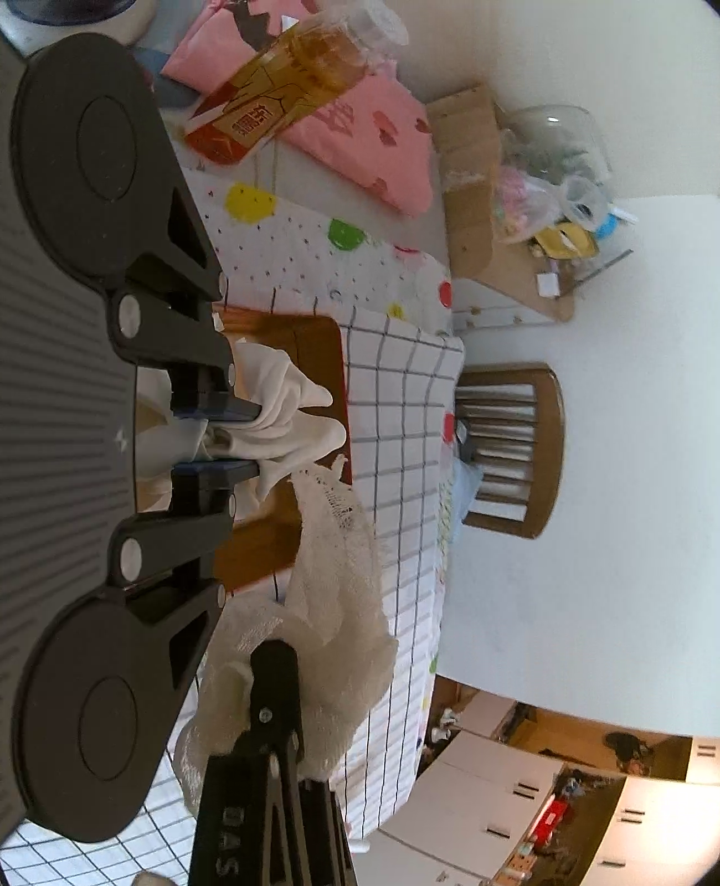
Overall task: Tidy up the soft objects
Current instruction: 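Carry both cloths into the red tin box and open both tools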
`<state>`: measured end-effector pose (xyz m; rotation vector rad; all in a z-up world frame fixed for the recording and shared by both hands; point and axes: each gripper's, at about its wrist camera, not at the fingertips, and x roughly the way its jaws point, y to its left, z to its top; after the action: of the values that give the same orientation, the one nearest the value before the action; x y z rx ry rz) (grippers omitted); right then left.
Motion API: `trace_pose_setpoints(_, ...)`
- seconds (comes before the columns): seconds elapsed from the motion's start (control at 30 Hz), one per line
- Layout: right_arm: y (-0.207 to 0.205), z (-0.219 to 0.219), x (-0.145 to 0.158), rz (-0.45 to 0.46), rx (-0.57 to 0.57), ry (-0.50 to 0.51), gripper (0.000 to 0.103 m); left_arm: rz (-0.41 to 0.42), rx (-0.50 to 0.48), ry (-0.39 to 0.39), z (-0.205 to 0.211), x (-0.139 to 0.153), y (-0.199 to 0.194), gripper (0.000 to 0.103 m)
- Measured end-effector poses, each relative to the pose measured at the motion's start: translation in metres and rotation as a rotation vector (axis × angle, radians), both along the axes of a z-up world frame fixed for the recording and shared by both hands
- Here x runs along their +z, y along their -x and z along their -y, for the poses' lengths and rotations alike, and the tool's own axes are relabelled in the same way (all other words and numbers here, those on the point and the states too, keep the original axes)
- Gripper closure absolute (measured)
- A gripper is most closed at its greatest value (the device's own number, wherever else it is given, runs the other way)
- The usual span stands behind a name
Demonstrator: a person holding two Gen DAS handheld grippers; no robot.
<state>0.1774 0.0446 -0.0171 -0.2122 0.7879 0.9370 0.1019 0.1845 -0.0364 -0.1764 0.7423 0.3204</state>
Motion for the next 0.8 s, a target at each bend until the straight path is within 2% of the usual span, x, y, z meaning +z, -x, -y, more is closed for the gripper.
trace_pose_setpoints(0.17,-0.012,-0.041,-0.023,-0.009,-0.004,0.067,0.091,-0.032,0.005,0.015,-0.026,-0.017,-0.011,0.089)
trace_pose_setpoints(0.27,-0.019,-0.063,-0.041,-0.013,-0.001,0.131,0.091,-0.057,-0.026,0.042,-0.036,-0.032,-0.021,0.089)
trace_pose_setpoints(0.37,-0.029,-0.079,-0.060,-0.059,0.005,0.171,0.091,-0.091,-0.044,0.052,-0.041,-0.046,-0.032,0.089)
trace_pose_setpoints(0.53,-0.037,-0.093,-0.082,-0.069,0.030,0.231,0.090,-0.142,-0.075,0.067,-0.042,-0.065,-0.044,0.089)
trace_pose_setpoints(0.8,-0.046,-0.099,-0.099,-0.111,0.041,0.267,0.082,-0.208,-0.107,0.089,-0.043,-0.086,-0.055,0.089)
